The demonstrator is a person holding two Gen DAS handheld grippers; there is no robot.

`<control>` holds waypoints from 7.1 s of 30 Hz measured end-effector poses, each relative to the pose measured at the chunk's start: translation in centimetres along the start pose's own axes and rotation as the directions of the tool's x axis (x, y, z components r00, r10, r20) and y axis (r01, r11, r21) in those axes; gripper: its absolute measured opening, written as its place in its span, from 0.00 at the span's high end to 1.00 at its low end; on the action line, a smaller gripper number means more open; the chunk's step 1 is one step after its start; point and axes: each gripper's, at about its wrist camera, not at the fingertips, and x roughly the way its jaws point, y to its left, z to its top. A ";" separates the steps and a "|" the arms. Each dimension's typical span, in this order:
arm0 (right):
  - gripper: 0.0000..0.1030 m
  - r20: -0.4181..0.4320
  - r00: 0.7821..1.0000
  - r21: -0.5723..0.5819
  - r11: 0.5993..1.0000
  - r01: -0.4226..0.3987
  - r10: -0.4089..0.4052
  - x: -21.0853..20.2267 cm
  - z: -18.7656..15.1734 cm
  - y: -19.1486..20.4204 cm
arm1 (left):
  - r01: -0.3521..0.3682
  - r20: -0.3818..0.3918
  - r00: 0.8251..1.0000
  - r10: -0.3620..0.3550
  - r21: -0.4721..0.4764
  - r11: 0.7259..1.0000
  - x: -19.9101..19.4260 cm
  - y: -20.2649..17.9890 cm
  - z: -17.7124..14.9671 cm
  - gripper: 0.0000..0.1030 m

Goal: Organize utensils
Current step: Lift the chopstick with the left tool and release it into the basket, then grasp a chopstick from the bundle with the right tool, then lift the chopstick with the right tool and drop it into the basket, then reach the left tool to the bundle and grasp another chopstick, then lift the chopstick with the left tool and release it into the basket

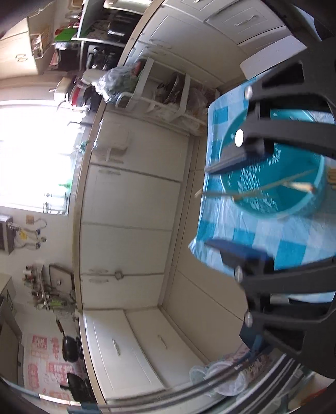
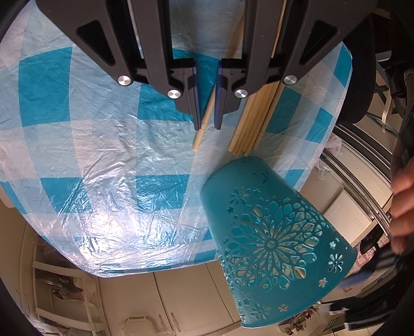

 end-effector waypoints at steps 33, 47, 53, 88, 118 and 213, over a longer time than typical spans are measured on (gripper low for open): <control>0.98 0.358 0.900 -0.023 0.966 -0.258 0.249 -14.7 6.8 2.9 | -0.086 -0.174 0.982 0.073 -0.070 0.994 -4.4 7.7 -7.8 0.27; 0.60 0.079 0.993 0.100 0.992 0.076 -0.084 -2.1 7.4 -2.3 | -0.085 -0.233 0.971 0.061 -0.092 0.992 -3.1 8.4 -9.1 0.25; 0.70 0.027 0.977 0.025 0.977 0.212 -0.213 4.9 9.6 -2.3 | -0.095 -0.261 0.963 0.066 -0.099 0.990 -2.1 9.1 -9.7 0.25; 0.93 0.547 0.834 -0.058 0.997 -0.050 0.073 -4.9 18.7 8.1 | -0.097 -0.293 0.954 0.067 -0.088 0.991 -1.8 8.4 -11.0 0.21; 0.72 0.257 0.966 -0.005 1.000 0.004 -0.003 -6.8 2.3 3.9 | -0.080 -0.236 0.969 0.078 0.004 0.997 -5.7 5.4 -11.0 0.18; 0.77 0.039 0.995 -0.130 0.987 0.095 -0.091 0.2 -1.0 3.3 | 0.237 -0.326 0.920 -0.216 0.024 0.971 -7.4 2.7 -9.4 0.95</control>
